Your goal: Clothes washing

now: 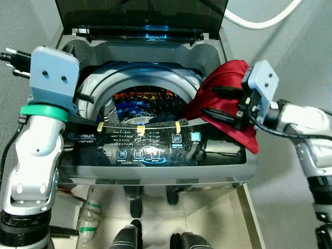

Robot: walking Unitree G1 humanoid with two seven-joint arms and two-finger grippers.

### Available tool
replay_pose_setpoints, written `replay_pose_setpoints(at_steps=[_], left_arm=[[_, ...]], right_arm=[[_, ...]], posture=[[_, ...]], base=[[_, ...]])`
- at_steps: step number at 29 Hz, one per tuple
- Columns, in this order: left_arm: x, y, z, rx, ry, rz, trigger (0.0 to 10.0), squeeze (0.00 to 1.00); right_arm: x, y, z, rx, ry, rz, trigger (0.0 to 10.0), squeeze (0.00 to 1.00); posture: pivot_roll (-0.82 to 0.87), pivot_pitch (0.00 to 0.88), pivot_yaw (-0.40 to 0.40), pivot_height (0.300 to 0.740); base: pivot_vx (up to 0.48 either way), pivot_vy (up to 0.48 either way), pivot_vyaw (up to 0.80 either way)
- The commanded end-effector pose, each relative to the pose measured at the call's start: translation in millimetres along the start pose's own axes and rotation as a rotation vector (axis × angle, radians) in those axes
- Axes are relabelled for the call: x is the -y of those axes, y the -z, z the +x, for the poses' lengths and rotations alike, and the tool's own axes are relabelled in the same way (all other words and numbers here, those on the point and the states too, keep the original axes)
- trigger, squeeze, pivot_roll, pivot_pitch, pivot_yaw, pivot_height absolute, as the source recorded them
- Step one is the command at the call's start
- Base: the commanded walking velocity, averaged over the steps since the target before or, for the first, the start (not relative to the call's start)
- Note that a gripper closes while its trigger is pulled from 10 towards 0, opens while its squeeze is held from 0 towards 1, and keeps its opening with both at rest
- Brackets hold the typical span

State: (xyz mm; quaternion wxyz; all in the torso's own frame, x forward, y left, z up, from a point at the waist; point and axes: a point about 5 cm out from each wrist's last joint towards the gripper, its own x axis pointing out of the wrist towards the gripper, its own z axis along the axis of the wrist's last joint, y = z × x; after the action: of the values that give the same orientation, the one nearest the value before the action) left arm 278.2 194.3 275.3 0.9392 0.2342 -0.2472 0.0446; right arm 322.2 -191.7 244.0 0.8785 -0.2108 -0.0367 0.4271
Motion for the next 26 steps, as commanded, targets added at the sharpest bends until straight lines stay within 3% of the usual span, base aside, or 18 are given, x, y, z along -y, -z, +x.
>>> replay_pose_setpoints(at_steps=[1,4,8,9,13,16,23,26], left_arm=[[3.4,-1,-3.1,0.004,0.016,0.003,10.0,0.00],[4.0,-1,-2.7,0.005,0.019,0.000,10.0,0.00],[6.5,-2,0.3,0.011,0.036,-0.009,10.0,0.00],[6.5,-2,0.3,0.011,0.036,-0.009,10.0,0.00],[7.6,-2,1.2,0.013,0.041,-0.011,10.0,0.00],[8.8,-3,2.1,0.016,0.047,-0.015,10.0,0.00],[7.3,-3,2.4,0.016,0.050,-0.012,10.0,0.00],[8.5,-2,3.2,0.018,0.052,-0.016,10.0,0.00]], right_arm=[[3.8,9,-10.8,-0.046,0.040,-0.001,10.0,0.00],[9.6,10,-21.0,-0.044,0.084,0.023,10.0,0.00],[15.9,12,-43.1,0.048,0.157,0.179,10.0,0.00],[15.9,12,-43.1,0.048,0.157,0.179,10.0,0.00],[10.1,21,-48.1,0.058,0.156,0.252,10.0,0.00],[-6.1,49,-48.6,0.027,0.163,0.371,10.0,0.00],[-24.2,68,-46.3,-0.033,0.135,0.408,10.0,0.00],[-34.9,81,-42.3,-0.148,0.135,0.327,10.0,0.00]], posture=[[0.02,0.115,0.033,0.740],[0.02,0.113,0.035,0.740],[0.01,0.111,0.042,0.740],[0.01,0.111,0.042,0.740],[0.01,0.111,0.046,0.740],[0.01,0.115,0.051,0.740],[0.02,0.111,0.054,0.740],[0.02,0.106,0.054,0.740]], base=[[0.000,0.000,0.00],[0.000,0.000,0.00],[0.000,0.000,0.00],[0.000,0.000,0.00],[0.000,0.000,0.00],[0.000,0.000,0.00],[0.000,0.000,0.00],[0.000,0.000,0.00]])
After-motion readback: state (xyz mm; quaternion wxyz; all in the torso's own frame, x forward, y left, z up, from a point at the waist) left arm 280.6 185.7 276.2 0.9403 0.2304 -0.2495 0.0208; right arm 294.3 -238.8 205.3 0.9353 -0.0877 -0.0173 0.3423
